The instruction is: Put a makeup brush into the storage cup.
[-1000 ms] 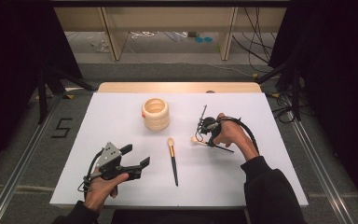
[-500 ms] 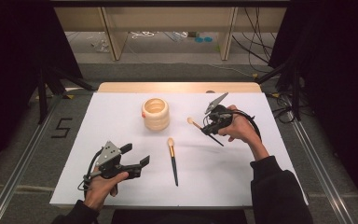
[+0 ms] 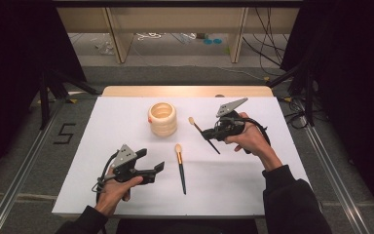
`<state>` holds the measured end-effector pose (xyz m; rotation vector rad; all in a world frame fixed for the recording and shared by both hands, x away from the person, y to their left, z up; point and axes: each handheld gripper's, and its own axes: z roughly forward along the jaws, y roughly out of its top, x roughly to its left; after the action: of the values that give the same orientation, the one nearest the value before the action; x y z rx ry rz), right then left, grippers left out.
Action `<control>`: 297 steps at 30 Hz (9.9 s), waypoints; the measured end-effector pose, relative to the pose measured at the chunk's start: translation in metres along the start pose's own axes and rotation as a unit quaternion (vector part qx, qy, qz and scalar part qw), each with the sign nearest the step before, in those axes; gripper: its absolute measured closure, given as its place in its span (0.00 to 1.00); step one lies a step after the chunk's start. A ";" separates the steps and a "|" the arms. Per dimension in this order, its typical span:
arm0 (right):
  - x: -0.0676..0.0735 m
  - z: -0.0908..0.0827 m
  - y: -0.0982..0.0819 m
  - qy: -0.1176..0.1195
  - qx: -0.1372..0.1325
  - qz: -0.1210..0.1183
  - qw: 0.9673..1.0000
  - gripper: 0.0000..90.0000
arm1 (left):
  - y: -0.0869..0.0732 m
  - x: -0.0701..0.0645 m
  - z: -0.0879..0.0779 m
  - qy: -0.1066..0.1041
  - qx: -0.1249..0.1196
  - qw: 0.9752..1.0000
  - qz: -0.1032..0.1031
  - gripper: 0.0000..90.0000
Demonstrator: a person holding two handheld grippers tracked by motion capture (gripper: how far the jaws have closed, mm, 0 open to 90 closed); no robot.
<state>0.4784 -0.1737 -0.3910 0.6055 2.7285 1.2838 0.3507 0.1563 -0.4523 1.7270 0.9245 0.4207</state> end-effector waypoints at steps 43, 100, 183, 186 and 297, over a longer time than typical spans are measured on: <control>0.067 0.034 0.015 0.077 -0.125 0.014 0.989 0.93 | 0.016 -0.037 0.051 -0.104 -0.027 0.994 0.028 0.57; 0.063 0.038 0.005 0.087 -0.142 0.058 0.984 0.91 | 0.019 -0.023 0.048 -0.095 -0.020 0.995 -0.007 0.93; 0.098 -0.021 -0.090 -0.143 -0.079 0.088 0.983 0.31 | 0.096 0.065 0.073 0.035 -0.050 0.998 -0.002 0.93; 0.098 -0.021 -0.090 -0.142 -0.078 0.088 0.983 0.31 | 0.099 0.068 0.078 0.039 -0.052 0.998 -0.008 0.93; 0.096 -0.018 -0.090 -0.131 -0.088 0.098 0.983 0.18 | 0.029 0.009 0.000 0.003 -0.014 1.000 -0.023 0.17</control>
<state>0.3566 -0.2023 -0.4373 0.9666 2.3627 1.3547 0.3677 0.1600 -0.4272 1.6762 0.9566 0.4072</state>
